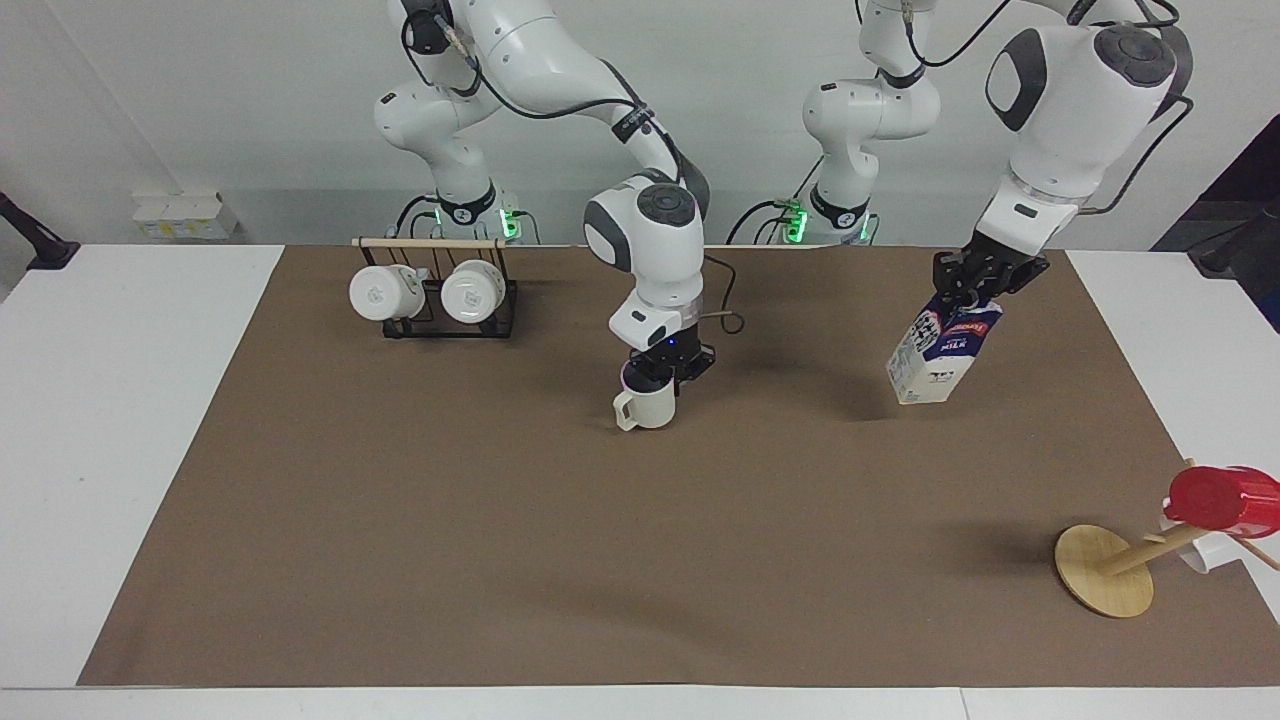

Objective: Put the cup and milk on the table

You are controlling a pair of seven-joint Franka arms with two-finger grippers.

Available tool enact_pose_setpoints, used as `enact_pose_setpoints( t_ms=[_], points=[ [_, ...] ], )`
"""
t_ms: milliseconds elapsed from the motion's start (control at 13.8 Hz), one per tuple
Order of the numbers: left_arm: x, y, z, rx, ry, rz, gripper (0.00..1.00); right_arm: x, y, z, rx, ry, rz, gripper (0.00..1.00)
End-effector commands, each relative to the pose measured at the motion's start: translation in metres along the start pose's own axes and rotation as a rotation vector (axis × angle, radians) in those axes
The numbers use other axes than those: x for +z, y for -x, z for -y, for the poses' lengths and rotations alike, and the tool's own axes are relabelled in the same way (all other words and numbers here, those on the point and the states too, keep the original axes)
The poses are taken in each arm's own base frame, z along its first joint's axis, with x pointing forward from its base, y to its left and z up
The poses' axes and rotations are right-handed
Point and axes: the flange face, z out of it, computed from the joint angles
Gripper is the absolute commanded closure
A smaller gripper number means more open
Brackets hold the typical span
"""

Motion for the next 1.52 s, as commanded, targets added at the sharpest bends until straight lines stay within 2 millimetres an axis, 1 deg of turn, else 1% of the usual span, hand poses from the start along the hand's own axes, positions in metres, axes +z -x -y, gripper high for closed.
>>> enact_pose_setpoints(
  t_ms=[0,72,145,217,361,434,506,578,651,795,940,1084,1229,1301,1446],
  points=[
    [-0.007,0.003,-0.015,-0.035,-0.001,0.013,0.63,0.003,-0.004,-0.001,-0.011,-0.003,-0.009,1.00],
    [-0.007,0.003,-0.017,-0.046,0.000,0.014,0.63,0.007,-0.001,-0.002,-0.011,0.002,-0.002,0.69],
    [-0.007,0.004,-0.019,-0.062,0.009,0.015,0.63,0.008,0.000,-0.003,-0.009,0.004,0.000,0.22],
    [-0.008,0.005,-0.019,-0.070,0.015,0.017,0.63,0.008,0.000,-0.003,-0.010,0.008,0.001,0.00],
    [-0.007,0.005,-0.021,-0.090,0.030,0.026,0.63,0.004,-0.002,-0.004,-0.007,0.006,-0.003,0.00],
    [-0.007,0.006,-0.023,-0.115,0.044,0.030,0.63,-0.003,-0.003,-0.006,-0.003,0.005,-0.004,0.00],
    [-0.007,0.007,-0.027,-0.129,0.060,0.037,0.63,-0.017,-0.005,-0.006,0.009,-0.005,-0.014,0.00],
    [-0.006,0.009,-0.030,-0.139,0.063,0.041,0.63,-0.034,-0.009,-0.013,0.026,-0.011,-0.020,0.00],
    [-0.007,0.011,-0.042,-0.136,0.061,0.041,0.63,-0.056,-0.014,-0.022,0.042,-0.016,-0.027,0.00],
    [-0.006,0.016,-0.058,-0.155,0.058,0.048,0.63,-0.101,-0.027,-0.053,0.084,-0.018,-0.035,0.00],
    [-0.007,0.023,-0.080,-0.155,0.057,0.046,0.63,-0.134,-0.037,-0.086,0.117,-0.012,-0.034,0.00],
    [-0.009,0.031,-0.107,-0.171,0.061,0.032,0.63,-0.154,-0.039,-0.104,0.126,-0.004,-0.027,0.00],
    [-0.008,0.041,-0.135,-0.151,0.067,0.021,0.63,-0.174,-0.049,-0.137,0.135,0.004,-0.031,0.00],
    [-0.006,0.045,-0.150,-0.139,0.073,0.012,0.63,-0.185,-0.050,-0.151,0.116,0.009,-0.024,0.00],
    [0.000,0.051,-0.174,-0.174,0.084,-0.006,0.63,-0.209,-0.051,-0.186,0.100,0.016,-0.009,0.00]
  ],
)
